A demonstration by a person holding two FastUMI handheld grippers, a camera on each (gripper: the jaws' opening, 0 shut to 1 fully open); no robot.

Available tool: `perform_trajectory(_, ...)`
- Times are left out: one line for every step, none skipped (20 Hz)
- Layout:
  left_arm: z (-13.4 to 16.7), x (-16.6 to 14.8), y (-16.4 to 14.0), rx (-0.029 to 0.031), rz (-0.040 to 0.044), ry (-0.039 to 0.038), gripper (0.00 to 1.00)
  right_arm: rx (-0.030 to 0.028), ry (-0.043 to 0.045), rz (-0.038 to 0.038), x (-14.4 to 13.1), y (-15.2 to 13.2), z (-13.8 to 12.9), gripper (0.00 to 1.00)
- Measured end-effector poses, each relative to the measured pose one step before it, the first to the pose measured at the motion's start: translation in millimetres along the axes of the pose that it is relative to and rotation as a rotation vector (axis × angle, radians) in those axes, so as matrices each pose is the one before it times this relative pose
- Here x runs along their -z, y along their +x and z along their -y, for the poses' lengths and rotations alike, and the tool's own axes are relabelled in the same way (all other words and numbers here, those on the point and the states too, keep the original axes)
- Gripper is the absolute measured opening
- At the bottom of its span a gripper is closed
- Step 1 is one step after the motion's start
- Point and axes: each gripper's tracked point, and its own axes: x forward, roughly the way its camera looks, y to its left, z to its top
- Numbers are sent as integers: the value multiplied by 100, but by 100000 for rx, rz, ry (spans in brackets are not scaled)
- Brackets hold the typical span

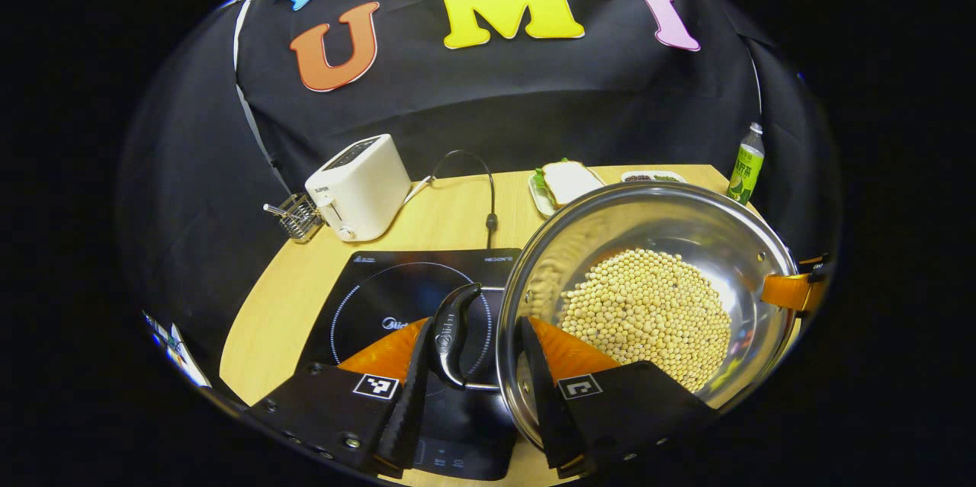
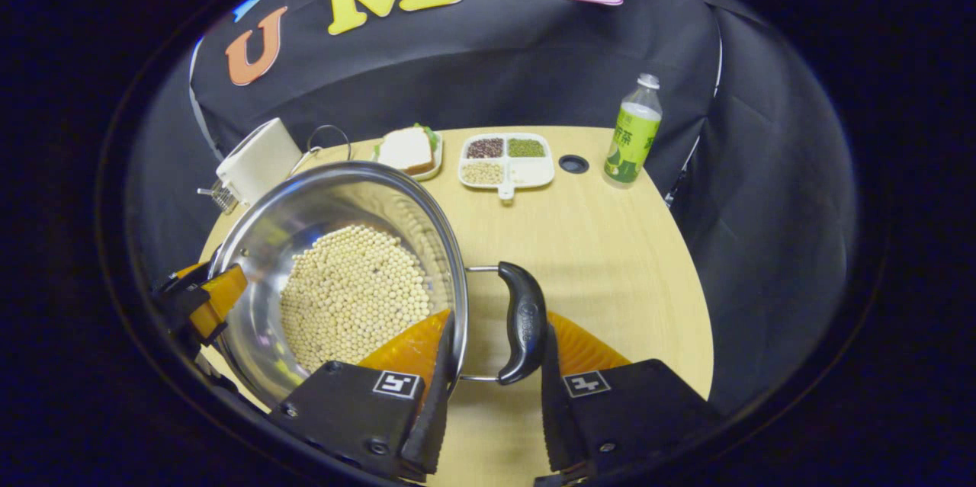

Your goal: First push the handle of the pot to place it horizontally, then grasp the pot with both hands and set it on the induction cooktop.

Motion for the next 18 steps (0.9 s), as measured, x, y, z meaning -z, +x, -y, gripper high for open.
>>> perform_trajectory(-736,-99,-132,-356,303,66,61,-450,103,9,-57,-196,-712,52)
perform_trajectory(-824,-190,-174,-184,315,10,61,-221,344,267,-89,-166,-731,53)
perform_trajectory(-684,-190,-251,-272,301,-34,61,-297,35,382,-144,-123,-767,52)
perform_trajectory(-782,-40,-18,-193,372,-38,61,-271,-85,32,-183,-221,-808,53)
perform_trajectory(-787,-98,-87,-280,138,-46,61,-240,-177,141,-45,-96,-754,52)
perform_trajectory(-754,-156,-89,-238,219,-148,60,-314,78,435,-140,-197,-800,52)
perform_trajectory(-845,-73,-97,-226,225,-274,61,-348,123,84,-102,-52,-886,52)
perform_trajectory(-986,-218,-209,-347,169,241,61,-456,15,286,-112,22,-909,53)
perform_trajectory(-788,-167,-165,-389,410,-43,61,-443,-167,101,-52,-44,-968,52)
perform_trajectory(-880,-47,6,-444,-70,105,61,-473,-33,-62,-21,-8,-1004,53)
perform_trajectory(-1116,234,627,-305,-231,-193,61,-328,-48,-90,23,233,-657,53)
perform_trajectory(-929,110,107,-315,-105,-191,61,-270,13,105,-27,-116,-1201,53)
perform_trajectory(-892,145,357,-243,-262,-10,61,-302,-245,-326,21,99,-1074,52)
perform_trajectory(-956,148,315,-193,21,14,61,-288,-37,70,45,75,-950,52)
perform_trajectory(-902,54,196,-80,20,118,61,-145,0,-34,15,147,-1002,53)
perform_trajectory(-856,99,243,-222,-120,37,61,-173,333,-96,74,244,-920,53)
perform_trajectory(-867,192,326,-105,-315,179,61,-34,-73,-717,128,291,-967,53)
perform_trajectory(-831,89,267,-20,-308,177,61,-9,393,-316,131,177,-837,52)
